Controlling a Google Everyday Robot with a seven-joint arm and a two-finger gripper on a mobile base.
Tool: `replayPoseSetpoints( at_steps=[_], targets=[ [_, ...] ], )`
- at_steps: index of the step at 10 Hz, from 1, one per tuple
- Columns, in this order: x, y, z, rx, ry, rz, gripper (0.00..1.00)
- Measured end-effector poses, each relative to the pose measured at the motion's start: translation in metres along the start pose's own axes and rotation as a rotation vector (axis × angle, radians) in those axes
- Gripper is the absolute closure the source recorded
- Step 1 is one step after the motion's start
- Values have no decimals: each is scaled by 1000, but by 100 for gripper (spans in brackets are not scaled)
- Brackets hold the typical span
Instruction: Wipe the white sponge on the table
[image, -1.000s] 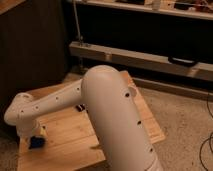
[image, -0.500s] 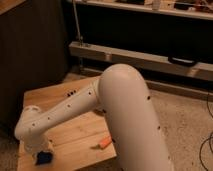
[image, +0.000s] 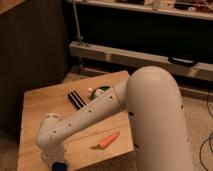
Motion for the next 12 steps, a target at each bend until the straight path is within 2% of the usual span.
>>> replayPoseSetpoints(
  at_steps=[2,7,9,12],
  targets=[
    [8,24,-1,-18,1,63,96],
    [54,92,-20,-79,46,199,96],
    [66,105,-15,-100,57,240,96],
    [92,106,-7,-129,63,253,96]
  ],
)
